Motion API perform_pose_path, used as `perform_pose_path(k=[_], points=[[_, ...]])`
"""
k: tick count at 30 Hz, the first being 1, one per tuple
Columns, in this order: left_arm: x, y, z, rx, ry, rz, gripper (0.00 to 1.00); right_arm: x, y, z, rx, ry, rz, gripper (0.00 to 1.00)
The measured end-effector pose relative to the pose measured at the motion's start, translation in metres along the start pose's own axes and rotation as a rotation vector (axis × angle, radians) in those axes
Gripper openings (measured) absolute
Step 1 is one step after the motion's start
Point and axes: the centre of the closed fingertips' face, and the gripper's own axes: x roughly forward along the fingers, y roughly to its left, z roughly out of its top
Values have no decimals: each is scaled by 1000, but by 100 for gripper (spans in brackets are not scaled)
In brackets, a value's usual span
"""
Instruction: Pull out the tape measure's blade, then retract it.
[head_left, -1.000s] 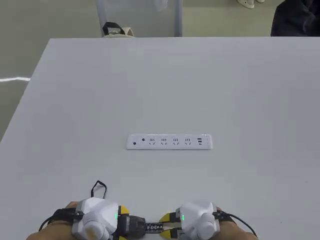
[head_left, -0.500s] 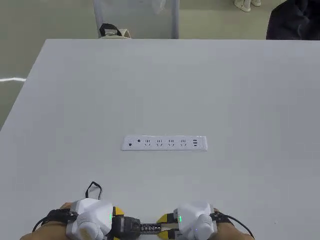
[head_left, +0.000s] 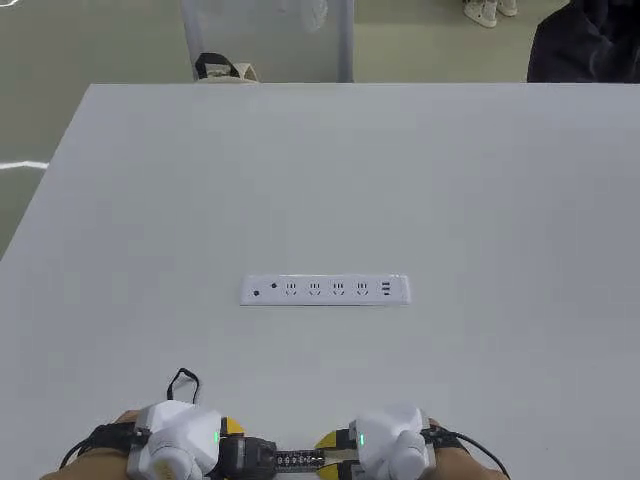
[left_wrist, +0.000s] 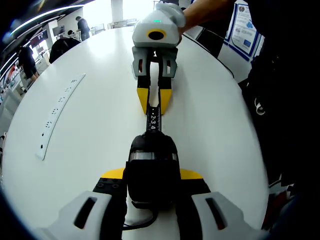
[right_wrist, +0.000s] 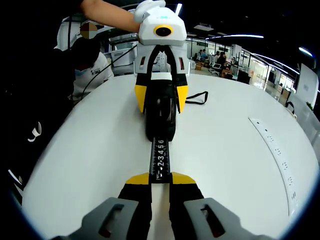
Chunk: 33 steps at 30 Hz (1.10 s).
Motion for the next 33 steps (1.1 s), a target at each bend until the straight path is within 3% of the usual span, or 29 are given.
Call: perform_pose_path(k=[33], points=[[1,0,-2,-4,1,2,34,-21,1,-20,15,27,-7,10]])
